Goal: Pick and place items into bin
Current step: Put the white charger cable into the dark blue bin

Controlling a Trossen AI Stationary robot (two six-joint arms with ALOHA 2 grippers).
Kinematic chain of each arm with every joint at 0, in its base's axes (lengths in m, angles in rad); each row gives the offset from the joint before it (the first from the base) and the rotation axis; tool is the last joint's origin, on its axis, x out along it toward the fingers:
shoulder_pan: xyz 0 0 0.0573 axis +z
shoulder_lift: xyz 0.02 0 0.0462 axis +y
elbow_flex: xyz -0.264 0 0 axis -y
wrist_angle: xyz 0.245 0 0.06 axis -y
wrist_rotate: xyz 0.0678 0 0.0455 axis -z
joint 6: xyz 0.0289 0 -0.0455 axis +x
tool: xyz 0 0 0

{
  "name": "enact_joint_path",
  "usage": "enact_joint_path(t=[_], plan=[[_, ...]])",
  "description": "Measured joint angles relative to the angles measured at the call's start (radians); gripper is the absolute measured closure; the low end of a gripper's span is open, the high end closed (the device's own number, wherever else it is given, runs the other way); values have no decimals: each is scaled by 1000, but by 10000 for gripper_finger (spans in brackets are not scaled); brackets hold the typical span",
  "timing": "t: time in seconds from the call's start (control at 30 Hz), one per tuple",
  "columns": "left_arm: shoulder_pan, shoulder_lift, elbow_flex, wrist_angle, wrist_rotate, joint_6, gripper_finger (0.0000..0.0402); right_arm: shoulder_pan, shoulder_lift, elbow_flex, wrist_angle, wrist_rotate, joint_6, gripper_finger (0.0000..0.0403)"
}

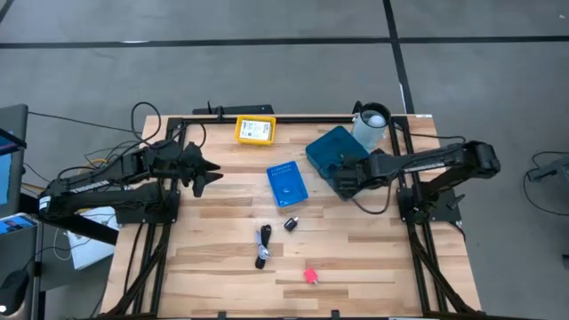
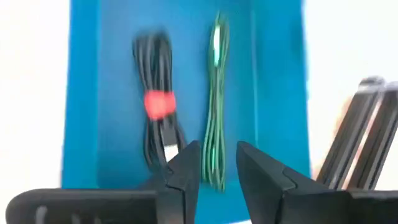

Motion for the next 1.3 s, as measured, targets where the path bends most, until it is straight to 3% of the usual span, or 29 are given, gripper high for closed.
enact_joint_path(t=[0.27,0.47,0.53,0.7,0.97,1.1,1.3], plan=[[0,0,0,19,-5,54,230,156,-234,30,137,288,-30,309],[1,19,0,85,-101,131,230,299,-326,30,197,398,-76,310],[0,44,0,124,-46,200,230,347,-331,30,197,420,-73,310],[-27,171,0,165,266,353,230,467,-320,30,179,518,-28,310],[-210,459,25,138,304,521,230,604,-308,29,131,605,71,310],[-324,545,54,138,275,582,230,644,-304,29,132,619,89,310],[-462,627,61,152,72,618,230,674,-304,29,132,619,89,310]])
